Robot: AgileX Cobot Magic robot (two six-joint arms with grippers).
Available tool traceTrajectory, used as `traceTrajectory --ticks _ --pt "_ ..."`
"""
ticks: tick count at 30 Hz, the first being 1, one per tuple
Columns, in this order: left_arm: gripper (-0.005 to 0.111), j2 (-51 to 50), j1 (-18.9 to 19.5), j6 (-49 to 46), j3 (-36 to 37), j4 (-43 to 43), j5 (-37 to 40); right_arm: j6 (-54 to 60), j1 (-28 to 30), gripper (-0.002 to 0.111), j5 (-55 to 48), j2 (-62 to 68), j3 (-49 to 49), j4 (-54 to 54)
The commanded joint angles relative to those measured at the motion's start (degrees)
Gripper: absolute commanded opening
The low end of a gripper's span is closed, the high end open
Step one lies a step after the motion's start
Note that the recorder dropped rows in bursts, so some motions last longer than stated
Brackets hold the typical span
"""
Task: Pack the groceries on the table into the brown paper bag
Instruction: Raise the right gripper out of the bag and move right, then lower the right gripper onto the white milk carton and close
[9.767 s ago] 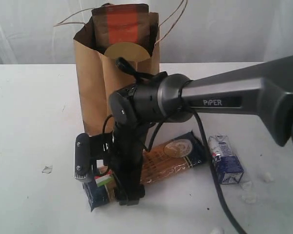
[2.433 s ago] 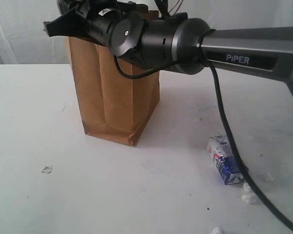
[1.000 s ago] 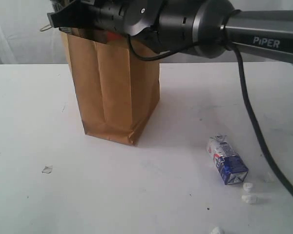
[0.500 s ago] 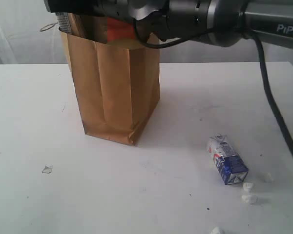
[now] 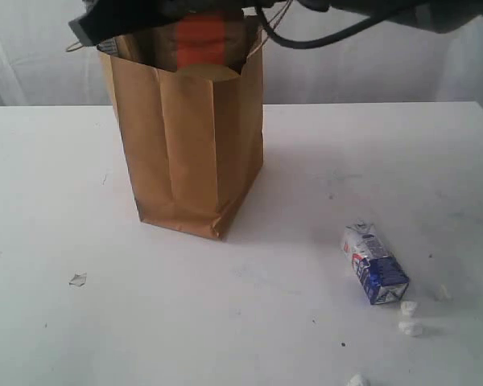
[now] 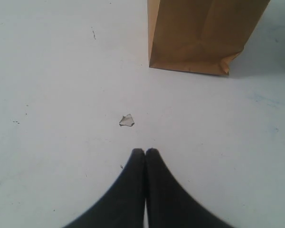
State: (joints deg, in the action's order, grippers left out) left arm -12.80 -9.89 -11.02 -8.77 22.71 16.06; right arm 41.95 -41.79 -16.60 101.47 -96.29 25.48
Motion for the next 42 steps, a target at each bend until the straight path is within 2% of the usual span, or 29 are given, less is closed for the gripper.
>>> traceTrajectory --ticks 1,3,5,10,13,18,22,25,37,42 --pt "0.000 0.4 -0.2 0.3 0.2 0.3 0.1 -1.5 1.6 0.000 -6.9 -3.2 -0.3 -9.3" --pt "0.000 0.4 -0.2 0.3 0.2 0.3 0.1 -8.7 3.6 0.000 -13.2 -4.2 -0.3 -15.5" --pt "0.000 0.4 -0.2 0.3 0.2 0.3 0.1 -21.3 5.9 0.000 -20.2 -6.0 -0.3 -25.5" --pt "0.000 0.4 -0.2 0.3 0.2 0.3 0.1 -32.7 8.9 0.000 -27.6 -11.8 -0.3 -42.6" --pt "0.000 0.4 -0.2 0.3 0.2 0.3 0.1 -39.5 13.5 0.000 -39.9 -14.3 -0.3 -50.6" --pt "0.000 0.4 -0.2 0.3 0.2 0.3 0.1 -39.8 20.4 0.000 -49.9 -14.8 -0.3 -51.0" --pt "0.000 0.4 -0.2 0.3 0.2 0.3 0.1 -39.8 24.9 0.000 -53.4 -14.8 1.6 -48.6" --pt "0.000 0.4 -0.2 0.3 0.2 0.3 0.1 -39.8 27.2 0.000 -53.4 -14.6 6.0 -43.0" --pt "0.000 0.4 -0.2 0.3 0.2 0.3 0.1 -39.6 28.4 0.000 -52.5 -10.4 31.1 -24.8" --pt "0.000 0.4 -0.2 0.3 0.2 0.3 0.1 -39.6 28.4 0.012 -49.5 -8.0 35.5 -25.1"
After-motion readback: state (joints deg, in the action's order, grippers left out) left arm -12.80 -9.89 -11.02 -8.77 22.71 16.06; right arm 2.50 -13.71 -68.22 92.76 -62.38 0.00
